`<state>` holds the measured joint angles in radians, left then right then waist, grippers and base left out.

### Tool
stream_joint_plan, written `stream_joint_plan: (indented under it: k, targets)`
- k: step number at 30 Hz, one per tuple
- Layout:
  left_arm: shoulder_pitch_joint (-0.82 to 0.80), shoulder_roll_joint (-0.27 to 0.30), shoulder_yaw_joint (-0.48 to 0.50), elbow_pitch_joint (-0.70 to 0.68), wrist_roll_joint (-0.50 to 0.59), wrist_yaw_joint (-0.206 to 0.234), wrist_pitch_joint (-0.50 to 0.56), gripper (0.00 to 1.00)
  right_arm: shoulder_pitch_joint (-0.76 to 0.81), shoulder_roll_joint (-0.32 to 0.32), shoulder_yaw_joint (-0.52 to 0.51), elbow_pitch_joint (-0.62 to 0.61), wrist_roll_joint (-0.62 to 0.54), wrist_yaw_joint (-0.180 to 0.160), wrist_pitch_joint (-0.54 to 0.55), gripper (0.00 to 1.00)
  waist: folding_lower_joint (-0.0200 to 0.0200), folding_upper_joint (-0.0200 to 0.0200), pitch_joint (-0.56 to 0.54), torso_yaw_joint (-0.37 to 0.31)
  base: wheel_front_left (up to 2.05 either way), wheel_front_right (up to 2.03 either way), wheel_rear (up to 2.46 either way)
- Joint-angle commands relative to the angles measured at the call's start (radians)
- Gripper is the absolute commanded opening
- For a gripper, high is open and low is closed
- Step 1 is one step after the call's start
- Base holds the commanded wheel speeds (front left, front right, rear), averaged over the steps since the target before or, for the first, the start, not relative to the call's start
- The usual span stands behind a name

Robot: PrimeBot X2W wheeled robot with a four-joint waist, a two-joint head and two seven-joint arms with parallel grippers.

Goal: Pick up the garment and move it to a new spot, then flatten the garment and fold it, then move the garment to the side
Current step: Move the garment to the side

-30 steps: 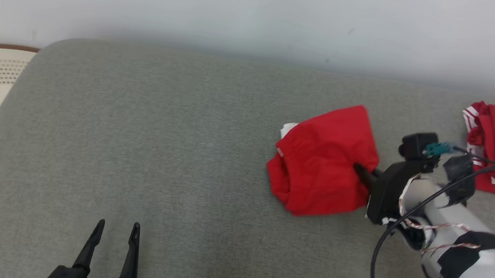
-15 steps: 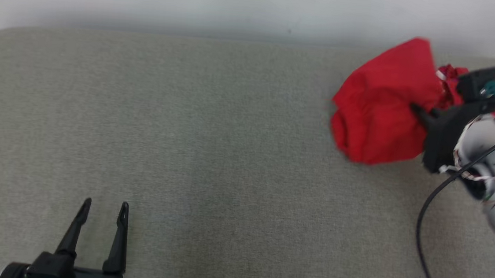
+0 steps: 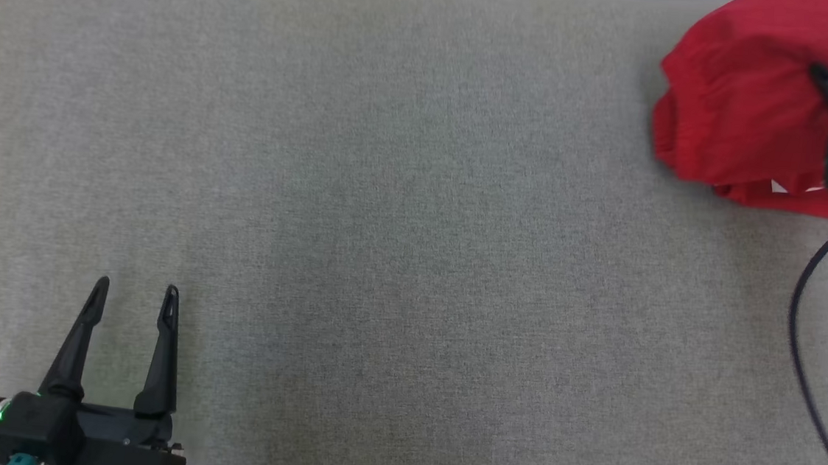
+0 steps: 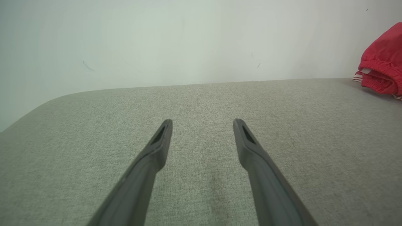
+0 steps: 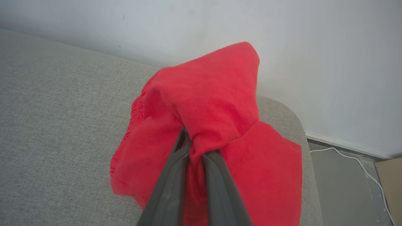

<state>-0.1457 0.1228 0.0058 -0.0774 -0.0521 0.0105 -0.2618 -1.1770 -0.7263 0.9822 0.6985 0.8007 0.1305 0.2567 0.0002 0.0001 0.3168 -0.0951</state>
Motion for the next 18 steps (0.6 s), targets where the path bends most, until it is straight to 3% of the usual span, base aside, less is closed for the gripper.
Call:
stream_joint_plan:
  k: [1, 18]
  targets:
    - [-0.015, 0.013, 0.004, -0.010, 0.010, -0.002, -0.004, 1.00, -0.031, -0.020, 0.002, 0.009, -0.003, 0.000, 0.006, 0.00, -0.0002, -0.0001, 0.041, -0.017, 0.00, 0.00, 0.00]
    - [-0.033, 0.049, 0.010, -0.058, 0.016, 0.000, -0.004, 1.00, -0.153, -0.170, 0.106, 0.074, -0.028, 0.000, -0.007, 0.00, -0.0002, -0.0001, 0.122, -0.018, 0.00, 0.00, 0.00]
